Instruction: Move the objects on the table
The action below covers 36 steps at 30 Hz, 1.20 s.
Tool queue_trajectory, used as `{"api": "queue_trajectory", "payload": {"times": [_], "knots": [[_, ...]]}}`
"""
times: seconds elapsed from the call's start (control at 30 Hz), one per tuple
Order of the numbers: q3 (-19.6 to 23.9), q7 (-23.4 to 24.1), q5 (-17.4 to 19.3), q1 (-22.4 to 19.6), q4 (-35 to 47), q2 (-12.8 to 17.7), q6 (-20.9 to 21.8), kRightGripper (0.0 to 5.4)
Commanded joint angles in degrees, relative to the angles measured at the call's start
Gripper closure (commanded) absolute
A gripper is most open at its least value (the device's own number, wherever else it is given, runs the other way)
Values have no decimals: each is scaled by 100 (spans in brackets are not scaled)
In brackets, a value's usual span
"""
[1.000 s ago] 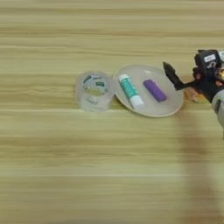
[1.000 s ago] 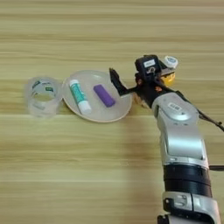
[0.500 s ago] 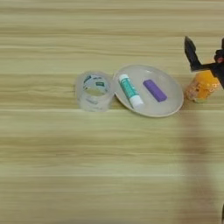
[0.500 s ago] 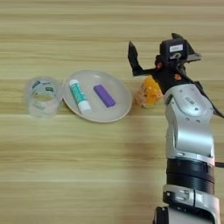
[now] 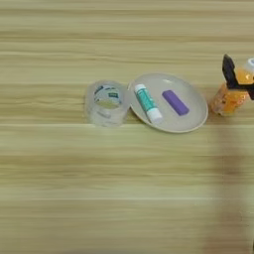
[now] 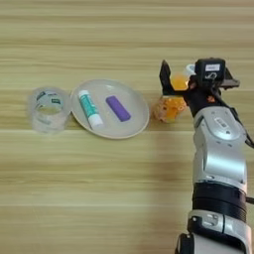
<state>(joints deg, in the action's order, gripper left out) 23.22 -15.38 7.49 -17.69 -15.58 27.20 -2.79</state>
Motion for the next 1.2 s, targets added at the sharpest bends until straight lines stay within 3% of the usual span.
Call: {"api": "queue_trajectory", "payload": {"times": [0.03,0.57,1.2], "knots": [[122,60,131,-553,-142,315,222,4],[47,-68,222,-1190,-2008,350,740,4],[-15,-129,251,-1652,-3029,437,1191,4]]}}
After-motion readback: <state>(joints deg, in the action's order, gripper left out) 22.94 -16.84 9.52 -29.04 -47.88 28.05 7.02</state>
